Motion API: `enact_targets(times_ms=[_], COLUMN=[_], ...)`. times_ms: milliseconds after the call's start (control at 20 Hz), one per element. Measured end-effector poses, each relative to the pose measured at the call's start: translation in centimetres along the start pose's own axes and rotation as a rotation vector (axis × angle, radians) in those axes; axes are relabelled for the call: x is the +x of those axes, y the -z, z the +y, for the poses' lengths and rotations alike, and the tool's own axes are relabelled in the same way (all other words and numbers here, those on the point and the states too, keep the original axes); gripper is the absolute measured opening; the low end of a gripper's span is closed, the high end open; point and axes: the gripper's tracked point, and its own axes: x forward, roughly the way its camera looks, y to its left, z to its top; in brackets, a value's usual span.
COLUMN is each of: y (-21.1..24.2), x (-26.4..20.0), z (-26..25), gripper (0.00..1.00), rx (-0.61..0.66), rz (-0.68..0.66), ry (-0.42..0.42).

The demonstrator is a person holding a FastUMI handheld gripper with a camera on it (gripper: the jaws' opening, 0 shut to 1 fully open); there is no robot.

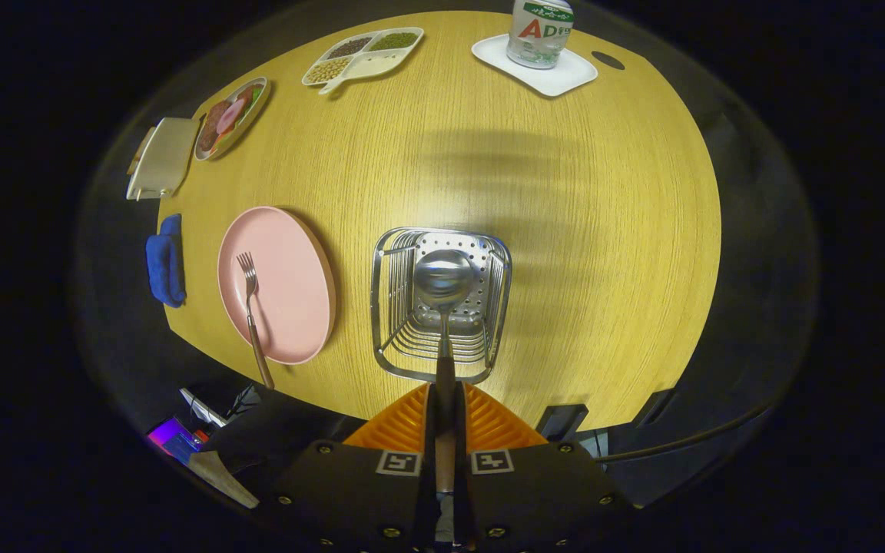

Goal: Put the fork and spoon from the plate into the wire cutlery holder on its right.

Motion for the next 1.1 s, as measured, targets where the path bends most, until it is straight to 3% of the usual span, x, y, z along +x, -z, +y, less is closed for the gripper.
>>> enact_targets(times_ms=[700, 1100], y=[0.3, 1.4], x=[-1.3, -3.4], z=[-0.1, 0.4], gripper=[0.17, 0.16], rx=[0.029, 0.092], rz=[-0.078, -0.173], ry=[-0.016, -0.069])
